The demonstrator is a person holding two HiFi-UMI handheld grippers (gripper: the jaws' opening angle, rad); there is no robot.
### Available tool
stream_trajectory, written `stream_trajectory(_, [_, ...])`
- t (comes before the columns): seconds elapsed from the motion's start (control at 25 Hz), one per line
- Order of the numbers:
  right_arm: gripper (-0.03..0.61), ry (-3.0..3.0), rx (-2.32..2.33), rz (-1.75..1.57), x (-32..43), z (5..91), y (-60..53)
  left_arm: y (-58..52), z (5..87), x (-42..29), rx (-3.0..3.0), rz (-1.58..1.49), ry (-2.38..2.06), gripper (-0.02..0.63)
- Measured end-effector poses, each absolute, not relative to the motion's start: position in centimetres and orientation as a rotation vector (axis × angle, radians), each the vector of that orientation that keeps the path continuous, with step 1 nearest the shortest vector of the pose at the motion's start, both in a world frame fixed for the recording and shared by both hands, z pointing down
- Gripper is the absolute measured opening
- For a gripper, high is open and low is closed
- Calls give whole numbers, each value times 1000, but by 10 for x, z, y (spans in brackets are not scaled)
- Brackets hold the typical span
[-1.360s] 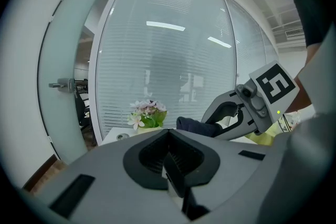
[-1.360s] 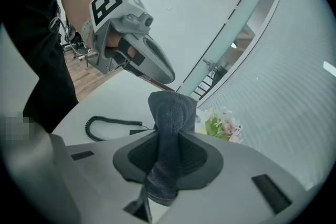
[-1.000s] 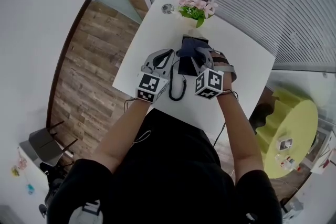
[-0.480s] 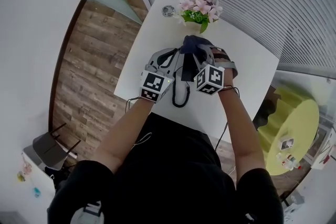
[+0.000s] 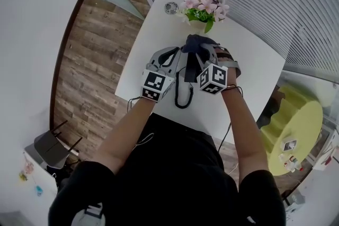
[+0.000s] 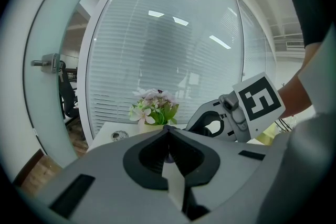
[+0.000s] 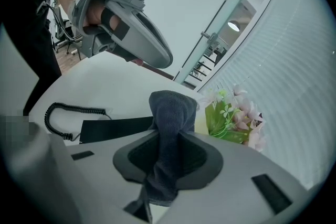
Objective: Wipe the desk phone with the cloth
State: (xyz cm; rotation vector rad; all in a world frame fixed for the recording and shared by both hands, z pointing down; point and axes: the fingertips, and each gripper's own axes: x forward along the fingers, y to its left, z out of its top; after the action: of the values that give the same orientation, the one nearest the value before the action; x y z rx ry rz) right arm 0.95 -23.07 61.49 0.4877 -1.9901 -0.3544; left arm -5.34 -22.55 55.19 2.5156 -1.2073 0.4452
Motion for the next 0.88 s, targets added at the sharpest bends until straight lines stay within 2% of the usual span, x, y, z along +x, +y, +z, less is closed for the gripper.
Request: stream_trajectory(0.88, [98, -1987, 436, -379, 7, 629, -199, -203, 565, -55, 2488, 471, -1205, 11])
